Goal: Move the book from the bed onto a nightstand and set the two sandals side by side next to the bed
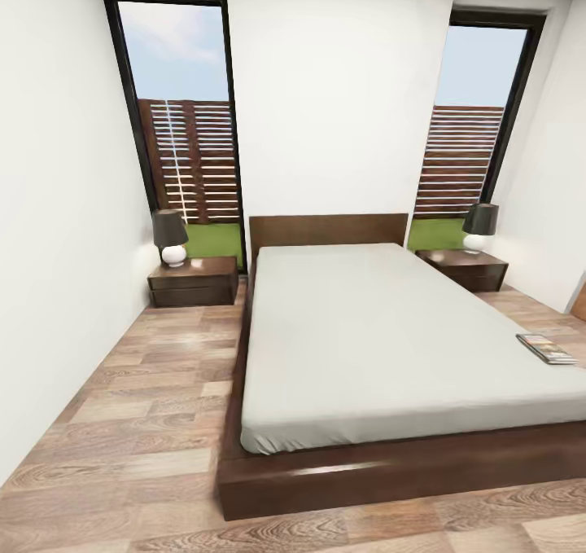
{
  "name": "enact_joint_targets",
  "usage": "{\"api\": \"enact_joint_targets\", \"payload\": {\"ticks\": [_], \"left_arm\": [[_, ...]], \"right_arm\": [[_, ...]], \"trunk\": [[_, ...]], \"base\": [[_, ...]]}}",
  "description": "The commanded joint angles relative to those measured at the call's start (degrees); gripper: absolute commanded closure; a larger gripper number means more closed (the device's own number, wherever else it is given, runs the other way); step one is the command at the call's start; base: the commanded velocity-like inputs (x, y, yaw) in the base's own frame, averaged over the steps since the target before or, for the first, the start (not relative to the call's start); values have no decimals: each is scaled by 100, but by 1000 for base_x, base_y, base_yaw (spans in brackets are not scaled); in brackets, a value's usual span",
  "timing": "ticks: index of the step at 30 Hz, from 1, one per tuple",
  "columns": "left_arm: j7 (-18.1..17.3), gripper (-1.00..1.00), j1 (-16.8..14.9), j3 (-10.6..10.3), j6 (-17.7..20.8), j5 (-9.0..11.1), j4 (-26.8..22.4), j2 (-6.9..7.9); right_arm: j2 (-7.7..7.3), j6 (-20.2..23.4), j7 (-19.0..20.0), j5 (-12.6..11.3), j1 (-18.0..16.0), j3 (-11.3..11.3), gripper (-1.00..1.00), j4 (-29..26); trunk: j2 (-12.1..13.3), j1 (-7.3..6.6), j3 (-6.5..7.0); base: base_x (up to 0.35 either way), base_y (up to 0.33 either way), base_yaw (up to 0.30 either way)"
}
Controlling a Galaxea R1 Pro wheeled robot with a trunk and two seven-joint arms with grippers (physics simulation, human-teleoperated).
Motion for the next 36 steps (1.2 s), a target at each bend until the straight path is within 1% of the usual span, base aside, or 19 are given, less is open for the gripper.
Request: {"api": "enact_joint_targets", "payload": {"ticks": [1, 3, 13, 24, 36], "left_arm": [[0, -100, -1, 0, 0, 0, 0, 0], [-29, -100, 42, 38, -19, -6, -65, 48], [27, -100, 48, 44, -10, 5, -227, 94], [38, -100, 37, 38, 2, 9, -270, 110], [32, -100, 26, 37, -8, 9, -340, 105]], "right_arm": [[0, 0, 0, 0, -1, 0, -100, 0], [-12, -2, 20, -4, -67, 1, -100, -29], [-10, -8, -10, -22, -191, 8, -100, -42], [4, -22, -47, -35, -211, 2, -100, -44], [7, -18, -36, -44, -211, 0, -100, -44]], "trunk": [[-2, 0, -3], [-2, 0, -3], [-2, 0, -3], [-2, 0, -3], [-2, 0, -3]], "base": [[0, 0, 0], [0, 0, 0], [0, 0, 0], [0, 0, 0], [0, 0, -247]]}}
